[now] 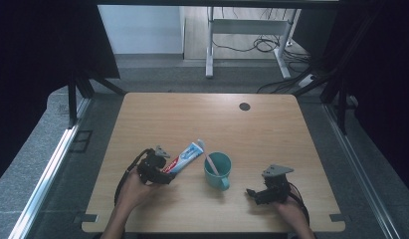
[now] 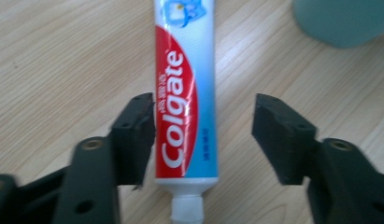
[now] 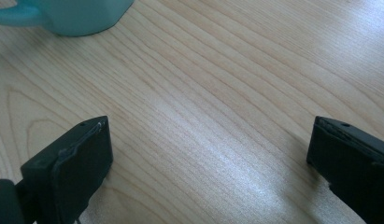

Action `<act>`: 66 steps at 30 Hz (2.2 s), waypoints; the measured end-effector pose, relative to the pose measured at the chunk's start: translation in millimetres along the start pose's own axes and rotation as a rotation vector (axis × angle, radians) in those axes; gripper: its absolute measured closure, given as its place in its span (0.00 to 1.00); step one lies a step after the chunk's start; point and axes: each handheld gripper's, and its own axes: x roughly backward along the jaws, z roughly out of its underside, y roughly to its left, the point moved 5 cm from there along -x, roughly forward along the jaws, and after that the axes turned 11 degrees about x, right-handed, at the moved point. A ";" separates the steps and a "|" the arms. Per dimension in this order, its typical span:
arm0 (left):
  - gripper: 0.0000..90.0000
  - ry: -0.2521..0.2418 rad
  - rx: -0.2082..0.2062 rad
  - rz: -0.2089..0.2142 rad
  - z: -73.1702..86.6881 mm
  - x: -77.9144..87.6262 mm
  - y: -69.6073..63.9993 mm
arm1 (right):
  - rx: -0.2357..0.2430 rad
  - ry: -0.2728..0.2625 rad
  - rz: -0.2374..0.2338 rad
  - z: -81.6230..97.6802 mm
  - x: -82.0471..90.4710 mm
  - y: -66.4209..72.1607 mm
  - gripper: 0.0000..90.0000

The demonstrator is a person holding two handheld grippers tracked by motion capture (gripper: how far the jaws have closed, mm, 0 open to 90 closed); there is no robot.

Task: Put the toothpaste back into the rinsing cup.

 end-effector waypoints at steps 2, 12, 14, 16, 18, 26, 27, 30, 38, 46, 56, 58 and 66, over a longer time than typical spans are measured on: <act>0.36 0.021 0.006 -0.006 -0.4 -1.7 1.5 | 0.000 0.000 0.000 0.0 0.0 0.0 0.00; 0.18 0.156 0.028 -0.019 -4.7 -12.0 6.7 | 0.000 0.000 0.000 0.0 0.0 0.0 0.00; 0.17 0.183 0.024 -0.017 -5.7 -14.4 7.2 | 0.001 0.001 0.000 0.1 0.1 -0.1 0.00; 0.17 0.213 0.018 -0.025 -7.0 -17.3 7.9 | 0.002 0.001 0.000 0.1 0.0 -0.1 0.00; 0.17 0.235 0.019 -0.029 -8.5 -20.3 7.6 | 0.002 0.001 0.000 0.1 0.0 -0.1 0.00; 0.19 0.324 0.001 -0.033 -17.5 -30.9 6.0 | 0.001 0.000 0.000 0.1 0.0 -0.1 0.00; 0.20 0.333 -0.003 -0.035 -18.3 -31.8 6.3 | 0.002 0.000 0.000 0.1 0.0 -0.1 0.00; 0.21 0.359 -0.003 -0.038 -21.6 -35.4 6.2 | 0.001 0.001 0.000 0.1 0.0 -0.1 0.00; 0.24 0.405 -0.005 -0.043 -32.9 -46.2 3.8 | 0.001 0.001 0.000 0.1 0.0 -0.1 0.00; 0.32 0.424 -0.009 -0.051 -43.5 -54.9 2.6 | 0.002 0.002 0.000 0.1 0.2 -0.2 0.00; 0.46 0.435 -0.006 -0.066 -54.5 -60.6 1.7 | 0.002 0.002 0.000 0.1 0.2 -0.2 0.00; 0.51 0.432 0.005 -0.063 -55.9 -61.1 0.8 | 0.002 0.002 0.000 0.1 0.2 -0.2 0.00; 0.61 0.451 0.015 -0.052 -57.5 -59.4 2.1 | 0.002 0.002 0.000 0.1 0.2 -0.2 0.00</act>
